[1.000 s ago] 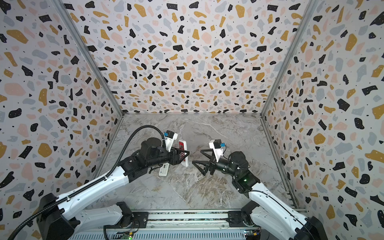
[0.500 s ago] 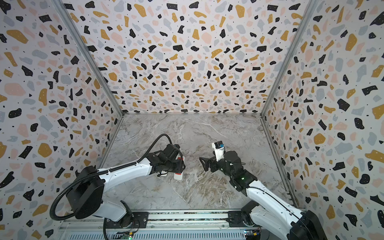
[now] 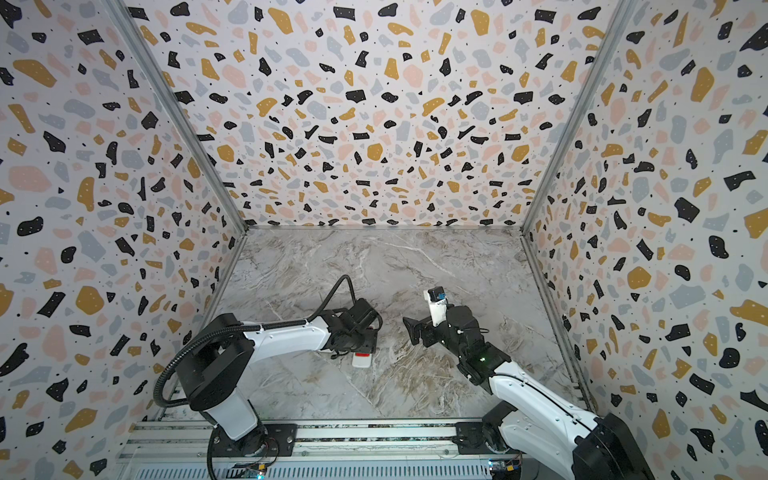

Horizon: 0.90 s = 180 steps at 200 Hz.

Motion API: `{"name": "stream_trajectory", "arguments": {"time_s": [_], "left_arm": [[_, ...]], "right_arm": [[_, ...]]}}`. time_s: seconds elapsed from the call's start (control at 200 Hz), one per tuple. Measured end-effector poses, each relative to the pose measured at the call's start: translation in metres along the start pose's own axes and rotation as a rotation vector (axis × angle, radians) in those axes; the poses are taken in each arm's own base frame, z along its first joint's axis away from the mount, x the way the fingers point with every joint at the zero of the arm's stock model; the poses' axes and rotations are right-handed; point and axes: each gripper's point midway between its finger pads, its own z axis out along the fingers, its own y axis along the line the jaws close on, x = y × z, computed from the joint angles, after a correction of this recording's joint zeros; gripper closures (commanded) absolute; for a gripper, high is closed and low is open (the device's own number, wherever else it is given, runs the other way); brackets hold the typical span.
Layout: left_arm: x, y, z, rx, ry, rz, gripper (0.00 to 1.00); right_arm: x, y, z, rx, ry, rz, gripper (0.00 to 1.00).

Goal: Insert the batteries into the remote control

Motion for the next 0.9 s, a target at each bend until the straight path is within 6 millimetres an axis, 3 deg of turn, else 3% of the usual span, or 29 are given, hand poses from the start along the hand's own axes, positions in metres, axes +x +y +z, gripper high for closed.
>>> {"name": "stream_trajectory", "arguments": {"time_s": [0.1, 0.235, 0.375, 0.471, 0.561, 0.636, 0.796, 0.901], "left_arm": [[-0.003, -0.002, 0.000, 0.005, -0.014, -0.006, 0.07], [-0.014, -0.013, -0.022, 0.073, -0.084, -0.005, 0.00], [-0.041, -0.022, -0.091, 0.201, -0.282, -0.004, 0.00], [-0.067, -0.012, -0.147, 0.254, -0.465, -0.021, 0.01], [-0.097, 0.030, -0.187, 0.183, -0.649, -0.101, 0.01], [-0.112, 0.073, -0.202, 0.066, -0.758, -0.182, 0.01], [-0.125, 0.164, -0.177, -0.213, -0.753, -0.347, 0.01], [-0.116, 0.200, -0.160, -0.412, -0.726, -0.368, 0.00]], "right_arm": [[-0.003, -0.004, -0.002, 0.021, -0.010, -0.010, 0.01], [-0.005, -0.015, -0.012, 0.085, -0.019, -0.016, 0.01], [-0.015, -0.036, -0.028, 0.196, -0.056, -0.026, 0.01], [-0.026, -0.057, -0.041, 0.287, -0.103, -0.033, 0.01], [-0.032, -0.085, -0.054, 0.392, -0.137, -0.024, 0.01], [-0.029, -0.111, -0.061, 0.488, -0.151, -0.004, 0.01], [0.015, -0.161, -0.073, 0.704, -0.152, 0.037, 0.01], [0.051, -0.173, -0.073, 0.748, -0.107, 0.032, 0.01]]}}
